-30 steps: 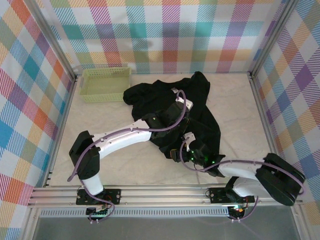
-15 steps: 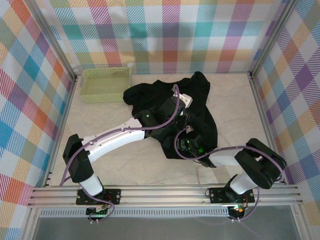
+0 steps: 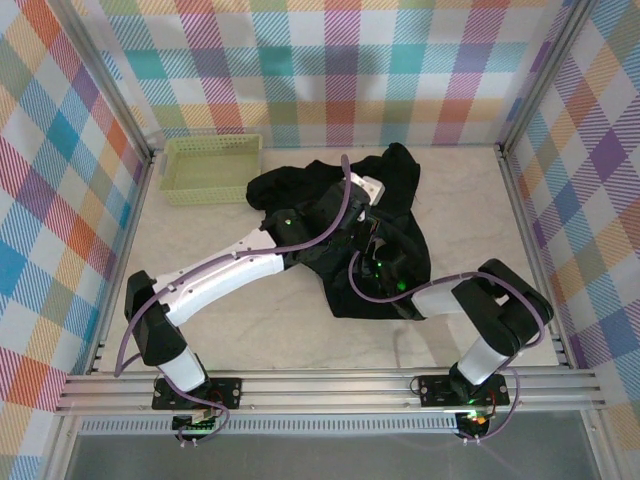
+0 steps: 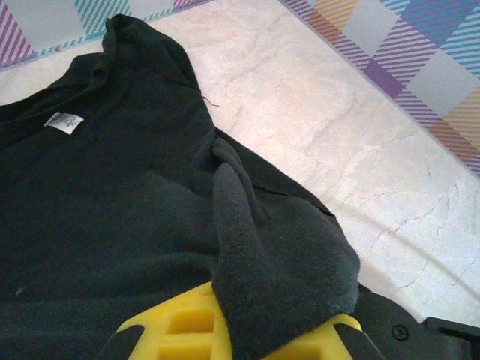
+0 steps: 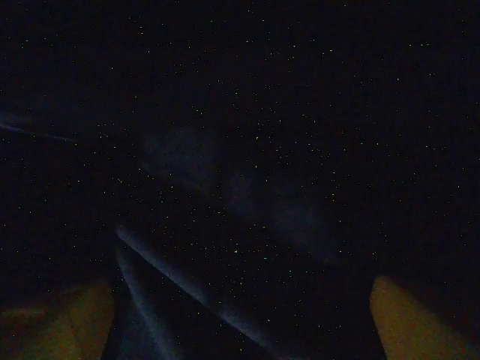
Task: Fold the inside-out t-shirt
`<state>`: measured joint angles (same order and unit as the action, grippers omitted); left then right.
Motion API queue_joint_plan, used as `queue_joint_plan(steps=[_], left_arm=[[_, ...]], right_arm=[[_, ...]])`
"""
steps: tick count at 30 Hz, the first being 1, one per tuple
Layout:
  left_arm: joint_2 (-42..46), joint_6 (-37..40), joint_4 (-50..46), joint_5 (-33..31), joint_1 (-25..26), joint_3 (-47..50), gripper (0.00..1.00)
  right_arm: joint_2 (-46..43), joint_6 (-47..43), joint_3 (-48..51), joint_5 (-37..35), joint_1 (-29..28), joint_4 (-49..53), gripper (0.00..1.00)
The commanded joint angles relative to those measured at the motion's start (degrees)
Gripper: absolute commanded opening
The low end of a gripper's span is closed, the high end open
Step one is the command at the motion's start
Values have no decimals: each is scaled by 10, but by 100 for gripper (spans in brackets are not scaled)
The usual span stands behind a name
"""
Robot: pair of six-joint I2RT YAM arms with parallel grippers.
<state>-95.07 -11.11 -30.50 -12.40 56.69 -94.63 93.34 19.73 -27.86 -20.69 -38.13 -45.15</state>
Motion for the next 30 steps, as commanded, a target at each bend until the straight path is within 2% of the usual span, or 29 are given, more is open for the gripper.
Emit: queue_joint_plan(steps=[1, 4, 7, 11, 14, 22, 30], left_arm=[[26, -5, -11, 14, -4, -27, 0], [30, -4, -11, 25, -4, -32, 0], [30, -3, -17, 22, -4, -40, 0], [23, -8, -24, 49, -4, -58, 0], [10, -17, -35, 80, -3, -89, 0], [-19, -33, -50, 98, 3, -162, 0], [-37, -36, -70, 104, 36, -237, 0]], right_arm=[[9, 2, -27, -10, 18, -18, 89], [10, 48, -21, 50, 57, -38, 89], [6, 40, -29, 74, 63, -36, 89], [10, 27, -76, 64, 62, 33, 89], [23, 23, -103, 57, 62, 46, 90], [92, 34, -229, 19, 63, 133, 93], [173, 141, -390, 76, 107, 310, 93]])
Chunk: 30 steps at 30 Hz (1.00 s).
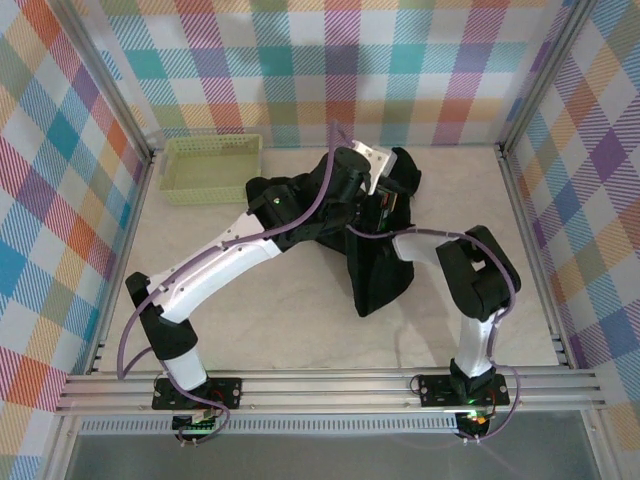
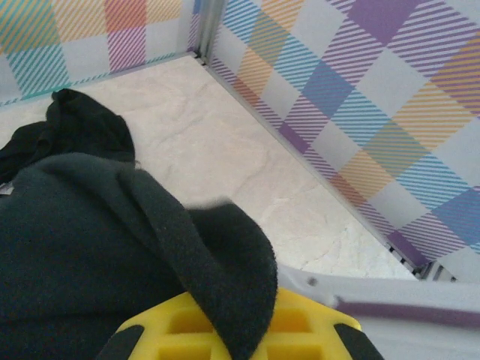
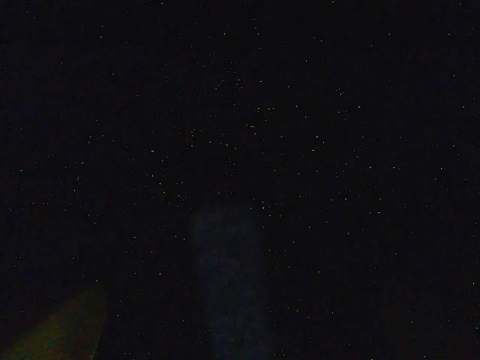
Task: Fold the inside-out t-shirt
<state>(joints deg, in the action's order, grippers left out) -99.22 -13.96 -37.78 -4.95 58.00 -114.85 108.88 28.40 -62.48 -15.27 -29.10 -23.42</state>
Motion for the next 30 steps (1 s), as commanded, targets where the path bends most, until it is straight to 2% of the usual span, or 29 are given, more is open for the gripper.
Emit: queue_joint_plan(steps=[1, 6, 10, 16, 22, 30], left_arm=[[5, -7, 5, 31, 29, -40, 0], [16, -8, 14, 17, 38, -47, 0], [20, -9, 21, 25, 45, -47, 0], [4, -10, 20, 30, 65, -78, 0], [-15, -11, 21, 22, 76, -113, 0], [-18, -11, 18, -59, 76, -127, 0]], right_arm=[[27, 58, -62, 28, 19, 113, 93], [40, 68, -87, 75, 32, 138, 93], [72, 85, -142, 114, 50, 212, 93], [156, 81, -305, 71, 49, 412, 96], [248, 84, -454, 56, 49, 535, 97], [371, 115, -659, 15, 38, 729, 97]])
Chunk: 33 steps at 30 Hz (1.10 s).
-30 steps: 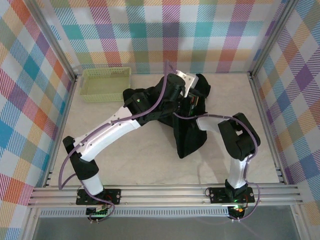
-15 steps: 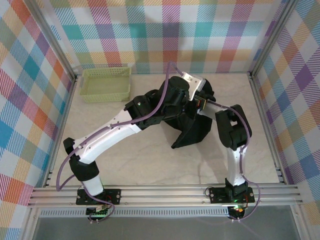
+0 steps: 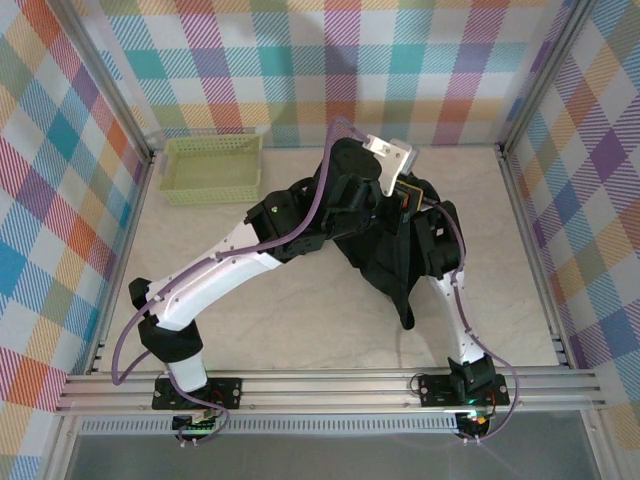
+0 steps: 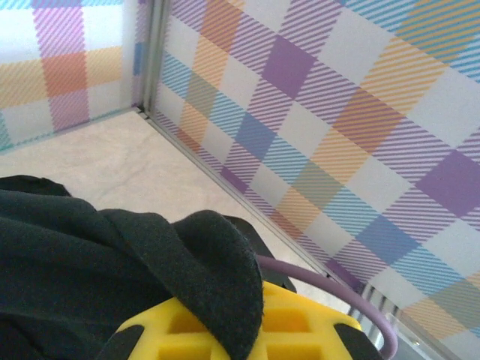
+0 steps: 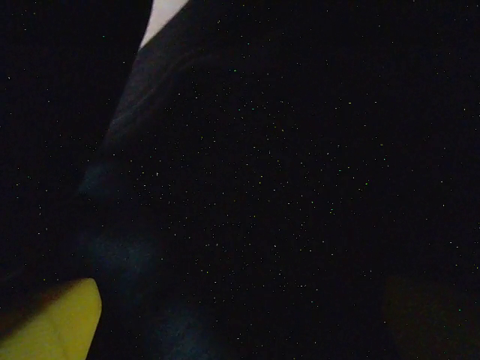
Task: Fold the inside-out t-shirt
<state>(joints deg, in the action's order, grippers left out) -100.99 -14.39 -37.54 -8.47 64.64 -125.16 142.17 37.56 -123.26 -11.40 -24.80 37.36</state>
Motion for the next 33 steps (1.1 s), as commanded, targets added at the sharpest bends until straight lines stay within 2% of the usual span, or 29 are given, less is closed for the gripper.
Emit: queue_joint_plan(steps=[1, 6, 9, 11, 13, 16, 19, 26, 27, 33], left_arm=[[0, -6, 17, -26, 9, -25, 0], [4, -5, 25, -35, 9, -31, 0], [6, 1, 23, -60, 8, -33, 0], [8, 4, 13, -82, 1, -33, 0], [10, -2, -3, -105, -16, -33, 0], [13, -11, -27, -132, -52, -32, 0], [15, -22, -47, -160, -102, -25, 0], [-2, -38, -62, -153, -227, -16, 0], [-9, -39, -66, -154, -242, -20, 0], [-101, -53, -122, -149, -312, -65, 2]], right_arm=[[52, 23, -76, -26, -6, 139, 97], [127, 20, -193, -30, -13, 218, 97], [146, 17, -215, -25, -13, 232, 94], [145, 12, -210, -23, -13, 232, 88], [133, 1, -193, -15, -13, 225, 76], [61, -4, -83, -5, -13, 158, 52], [-47, -7, 97, 17, -13, 22, 38], [-201, -20, 322, 82, -14, -134, 3], [-222, -22, 351, 85, -15, -151, 0], [-344, -62, 494, 125, -26, -259, 0]])
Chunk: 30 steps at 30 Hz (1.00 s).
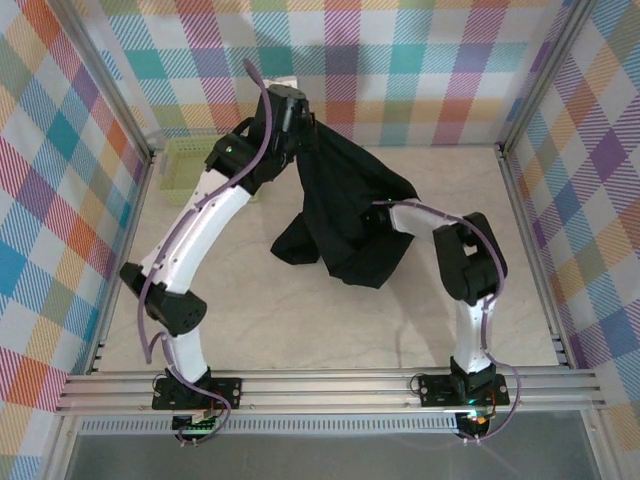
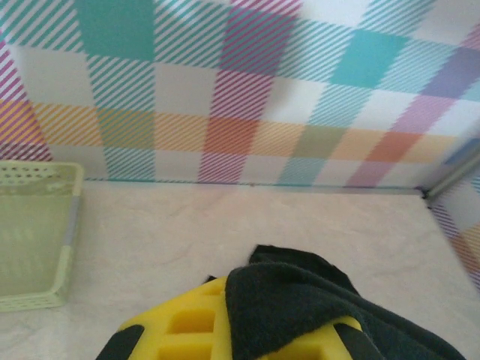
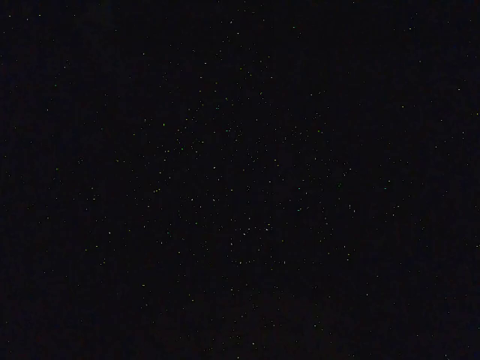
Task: Fold the inside-out t-shirt
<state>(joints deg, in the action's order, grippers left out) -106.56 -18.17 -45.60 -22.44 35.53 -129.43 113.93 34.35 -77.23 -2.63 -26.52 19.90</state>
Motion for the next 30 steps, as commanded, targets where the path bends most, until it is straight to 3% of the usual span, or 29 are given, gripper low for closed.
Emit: queue_joint_plan(steps=[1, 6, 11, 16, 22, 30], left_arm=[[-68, -20, -54, -12, -29, -34, 2], [-198, -40, -135, 2, -57, -113, 3], [-294, -62, -189, 10, -73, -173, 4], [-329, -72, -207, -6, -83, -173, 3], [-341, -63, -212, 9, -79, -125, 2], [-340, -67, -194, -21, -69, -31, 2]], right_arm=[[-84, -37, 54, 42, -13, -99, 0], [-182, -77, 129, 74, -37, -155, 0], [-221, -87, 161, 92, -54, -148, 0], [-254, -81, 219, 91, -55, -165, 0], [-364, -88, 268, 101, -55, -186, 0], [-482, -111, 239, 62, -54, -92, 0]])
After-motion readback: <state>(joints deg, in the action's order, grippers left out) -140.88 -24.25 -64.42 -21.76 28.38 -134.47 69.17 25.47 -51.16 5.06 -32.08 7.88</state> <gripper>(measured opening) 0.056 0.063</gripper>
